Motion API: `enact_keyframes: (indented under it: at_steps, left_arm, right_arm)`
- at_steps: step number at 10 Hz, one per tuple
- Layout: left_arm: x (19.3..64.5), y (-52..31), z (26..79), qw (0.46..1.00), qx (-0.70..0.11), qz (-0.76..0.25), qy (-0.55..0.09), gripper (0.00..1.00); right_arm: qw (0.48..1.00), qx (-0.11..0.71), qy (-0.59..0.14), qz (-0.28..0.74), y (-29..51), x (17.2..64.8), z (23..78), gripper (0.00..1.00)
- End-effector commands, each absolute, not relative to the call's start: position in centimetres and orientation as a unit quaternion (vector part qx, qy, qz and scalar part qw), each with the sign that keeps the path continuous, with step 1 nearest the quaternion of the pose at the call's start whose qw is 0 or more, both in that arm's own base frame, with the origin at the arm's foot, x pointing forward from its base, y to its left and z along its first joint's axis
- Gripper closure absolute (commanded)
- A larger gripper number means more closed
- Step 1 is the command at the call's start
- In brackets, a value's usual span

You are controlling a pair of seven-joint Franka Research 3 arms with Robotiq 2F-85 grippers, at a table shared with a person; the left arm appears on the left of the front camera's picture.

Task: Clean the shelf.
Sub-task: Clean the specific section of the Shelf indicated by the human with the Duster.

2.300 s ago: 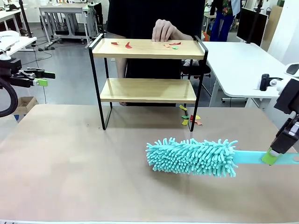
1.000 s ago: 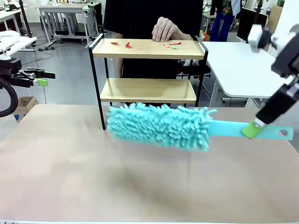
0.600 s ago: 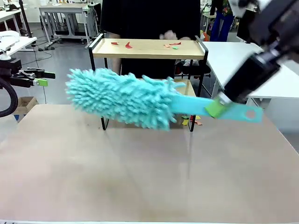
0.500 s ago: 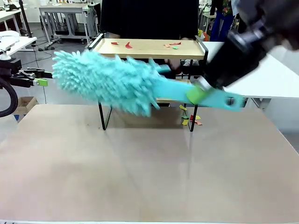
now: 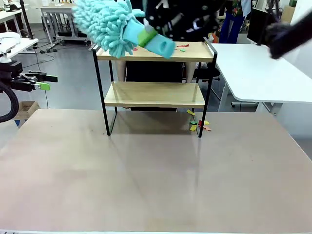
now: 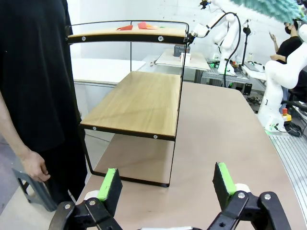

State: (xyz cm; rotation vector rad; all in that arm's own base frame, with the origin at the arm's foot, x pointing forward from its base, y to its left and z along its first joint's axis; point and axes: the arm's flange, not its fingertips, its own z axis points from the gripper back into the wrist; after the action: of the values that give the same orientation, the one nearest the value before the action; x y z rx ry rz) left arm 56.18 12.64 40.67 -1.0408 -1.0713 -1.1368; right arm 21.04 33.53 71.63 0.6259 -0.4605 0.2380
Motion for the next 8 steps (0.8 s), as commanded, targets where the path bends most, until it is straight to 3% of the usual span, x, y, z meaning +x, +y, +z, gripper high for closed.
enact_keyframes:
  at_steps: [1,7,8]
  left_arm:
    - [56.1,12.6,40.9,0.589,-0.445,-0.491,-0.463,0.0]
    - [56.1,12.6,40.9,0.589,-0.445,-0.491,-0.463,0.0]
    - [56.1,12.6,40.9,0.589,-0.445,-0.491,-0.463,0.0]
  right_arm:
    - [0.921,0.302,-0.221,0.105,33.9,22.6,73.1,0.87]
    - [0.92,0.3,-0.213,0.131,34.1,21.2,71.8,0.87]
    - [0.917,0.299,-0.239,0.109,36.7,21.8,73.0,0.87]
